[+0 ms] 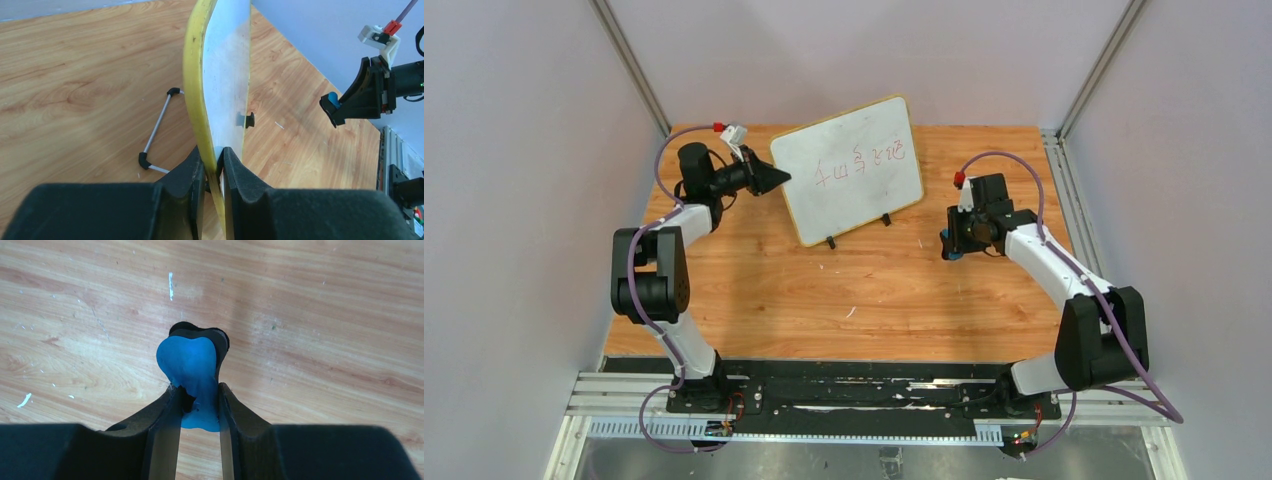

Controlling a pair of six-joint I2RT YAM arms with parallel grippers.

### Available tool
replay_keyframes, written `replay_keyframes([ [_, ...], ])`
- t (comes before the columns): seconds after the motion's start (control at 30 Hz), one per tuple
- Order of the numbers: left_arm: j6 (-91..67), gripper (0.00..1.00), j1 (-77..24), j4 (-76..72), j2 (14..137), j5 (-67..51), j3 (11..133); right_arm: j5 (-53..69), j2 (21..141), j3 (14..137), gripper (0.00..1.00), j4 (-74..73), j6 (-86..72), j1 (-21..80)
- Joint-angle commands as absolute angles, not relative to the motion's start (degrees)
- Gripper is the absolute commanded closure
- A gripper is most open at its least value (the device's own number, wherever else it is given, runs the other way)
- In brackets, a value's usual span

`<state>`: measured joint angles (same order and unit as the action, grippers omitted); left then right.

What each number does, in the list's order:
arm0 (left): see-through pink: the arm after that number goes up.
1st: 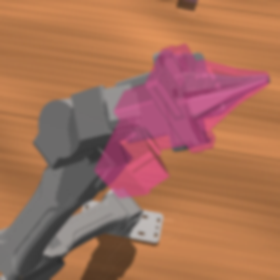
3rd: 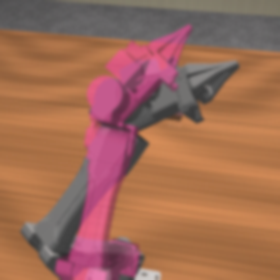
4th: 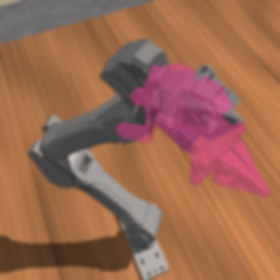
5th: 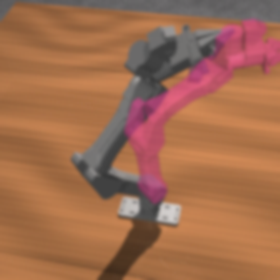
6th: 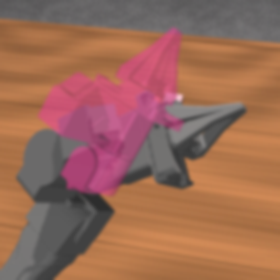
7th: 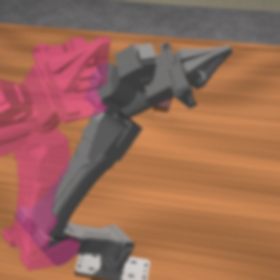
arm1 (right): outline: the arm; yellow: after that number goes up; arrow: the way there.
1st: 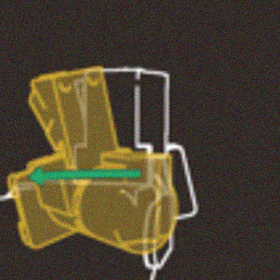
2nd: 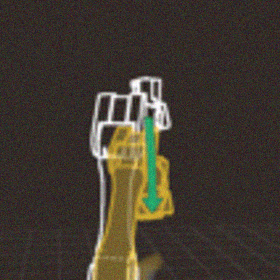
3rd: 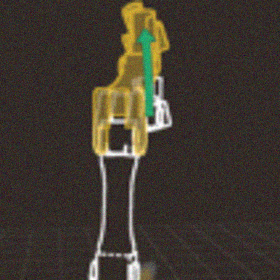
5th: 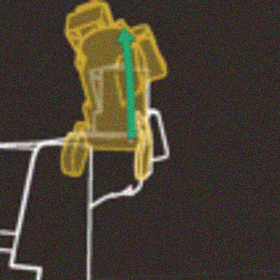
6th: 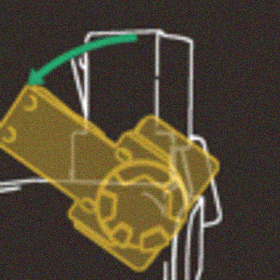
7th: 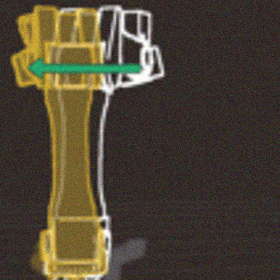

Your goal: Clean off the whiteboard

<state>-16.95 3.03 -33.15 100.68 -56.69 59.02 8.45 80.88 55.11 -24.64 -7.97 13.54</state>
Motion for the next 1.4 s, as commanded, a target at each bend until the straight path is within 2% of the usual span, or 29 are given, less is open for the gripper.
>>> replay_keyframes([
  [0.0, -14.15, 0.99, 2.81, -34.33, 101.31, -55.60, 57.73, 8.42, 79.89, 58.39, 0.99, -22.13, -8.18, 14.44],
  [0.3, -8.26, 1.00, 2.94, -32.03, 101.25, -54.32, 55.56, 9.57, 81.05, 59.09, 0.99, -7.11, -5.99, 14.43],
  [0.67, -7.71, 1.00, 5.04, -29.81, 101.63, -55.45, 57.03, 17.00, 93.03, 66.33, 0.99, 7.01, -4.09, 14.50],
  [1.37, -6.85, 1.00, 5.60, -28.04, 101.95, -54.95, 57.39, 13.76, 111.28, 90.02, 0.99, 7.14, 1.58, 17.62],
])
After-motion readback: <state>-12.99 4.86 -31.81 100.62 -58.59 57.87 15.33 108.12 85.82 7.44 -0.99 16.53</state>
